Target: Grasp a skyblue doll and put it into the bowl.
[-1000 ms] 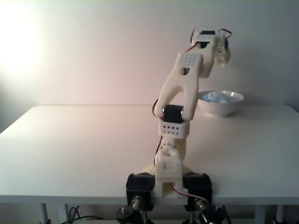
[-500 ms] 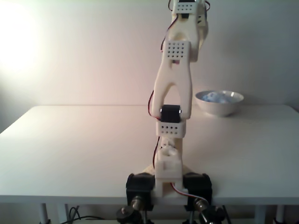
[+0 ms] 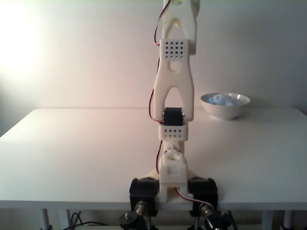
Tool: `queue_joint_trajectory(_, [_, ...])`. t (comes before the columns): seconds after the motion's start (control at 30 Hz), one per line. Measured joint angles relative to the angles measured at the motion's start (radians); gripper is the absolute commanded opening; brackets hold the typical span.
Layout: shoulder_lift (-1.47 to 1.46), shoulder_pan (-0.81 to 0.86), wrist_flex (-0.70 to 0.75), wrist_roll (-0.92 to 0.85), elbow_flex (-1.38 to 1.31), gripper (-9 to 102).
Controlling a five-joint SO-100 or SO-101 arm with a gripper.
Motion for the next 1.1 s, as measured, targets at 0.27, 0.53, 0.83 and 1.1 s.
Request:
queue_joint_trajectory(0.27, [0.018,-0.008,0.002,-0.084,-0.009,6])
queue_joint_trajectory(0.53, [0.166,-0.13,0.002,-0.121,0.1,6])
queue_joint_trajectory(0.83, [0.391,-0.15,-0.032,-0.121,0.5,6])
queue_joint_trajectory(1.1, [0.69,-0.152,-0.245,-0.121,1.006,6])
